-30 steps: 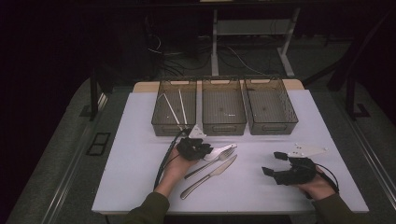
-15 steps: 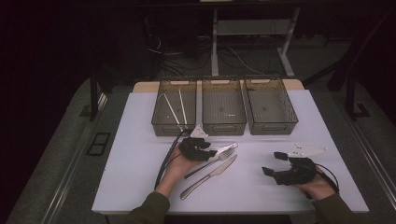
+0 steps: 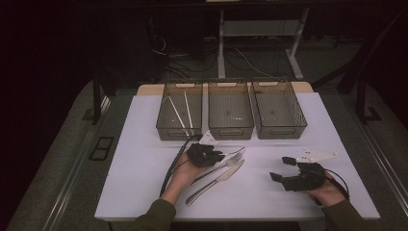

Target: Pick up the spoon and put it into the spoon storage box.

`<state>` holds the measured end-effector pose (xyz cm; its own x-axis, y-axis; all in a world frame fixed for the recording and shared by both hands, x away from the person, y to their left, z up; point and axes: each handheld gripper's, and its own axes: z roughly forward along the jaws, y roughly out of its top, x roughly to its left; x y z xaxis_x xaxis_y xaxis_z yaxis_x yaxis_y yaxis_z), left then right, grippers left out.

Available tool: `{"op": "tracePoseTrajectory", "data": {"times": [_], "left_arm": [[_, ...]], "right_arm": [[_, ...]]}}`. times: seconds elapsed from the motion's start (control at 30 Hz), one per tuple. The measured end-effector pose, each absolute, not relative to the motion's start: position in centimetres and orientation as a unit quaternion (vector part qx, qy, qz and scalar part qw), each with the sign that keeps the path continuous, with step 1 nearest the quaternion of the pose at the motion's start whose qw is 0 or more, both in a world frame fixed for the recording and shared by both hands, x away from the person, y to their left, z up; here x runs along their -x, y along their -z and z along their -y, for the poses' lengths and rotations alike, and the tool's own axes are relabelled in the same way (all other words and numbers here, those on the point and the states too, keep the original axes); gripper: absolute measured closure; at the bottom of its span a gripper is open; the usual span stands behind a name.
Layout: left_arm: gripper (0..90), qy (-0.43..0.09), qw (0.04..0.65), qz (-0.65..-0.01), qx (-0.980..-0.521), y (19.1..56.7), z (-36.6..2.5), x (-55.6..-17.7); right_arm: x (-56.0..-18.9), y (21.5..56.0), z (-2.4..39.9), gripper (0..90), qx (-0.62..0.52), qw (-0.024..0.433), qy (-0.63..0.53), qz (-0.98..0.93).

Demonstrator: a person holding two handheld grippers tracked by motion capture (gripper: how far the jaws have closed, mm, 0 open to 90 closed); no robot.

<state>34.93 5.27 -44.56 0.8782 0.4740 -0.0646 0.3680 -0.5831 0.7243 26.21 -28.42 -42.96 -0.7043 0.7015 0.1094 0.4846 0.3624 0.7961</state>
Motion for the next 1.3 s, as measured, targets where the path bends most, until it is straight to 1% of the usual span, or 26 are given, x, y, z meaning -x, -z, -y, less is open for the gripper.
{"op": "tracePoseTrajectory", "data": {"times": [0.37,0.53,1.03,1.2,1.27,1.3], "left_arm": [[79.5,-0.097,0.382,-0.225,-0.891,44.2,-4.9,-34.5],[79.6,-0.106,0.391,-0.226,-0.886,43.7,-5.3,-34.5],[79.6,-0.108,0.419,-0.215,-0.876,41.6,-6.0,-34.4],[79.6,-0.102,0.433,-0.211,-0.87,40.7,-6.3,-34.4],[79.6,-0.098,0.439,-0.214,-0.867,40.4,-6.4,-34.5],[79.6,-0.096,0.442,-0.214,-0.866,40.3,-6.5,-34.5]], "right_arm": [[-26.2,42.9,28.4,21.7,-0.362,0.126,-0.434,-0.815],[-26.2,42.9,28.4,21.6,-0.361,0.128,-0.434,-0.815],[-26.2,42.9,28.4,18.5,-0.356,0.13,-0.444,-0.812],[-26.3,43.2,28.3,11.1,-0.358,0.128,-0.453,-0.807],[-26.3,43.3,28.3,10.6,-0.364,0.138,-0.453,-0.802],[-26.3,43.3,28.3,6.0,-0.367,0.141,-0.452,-0.801]]}}
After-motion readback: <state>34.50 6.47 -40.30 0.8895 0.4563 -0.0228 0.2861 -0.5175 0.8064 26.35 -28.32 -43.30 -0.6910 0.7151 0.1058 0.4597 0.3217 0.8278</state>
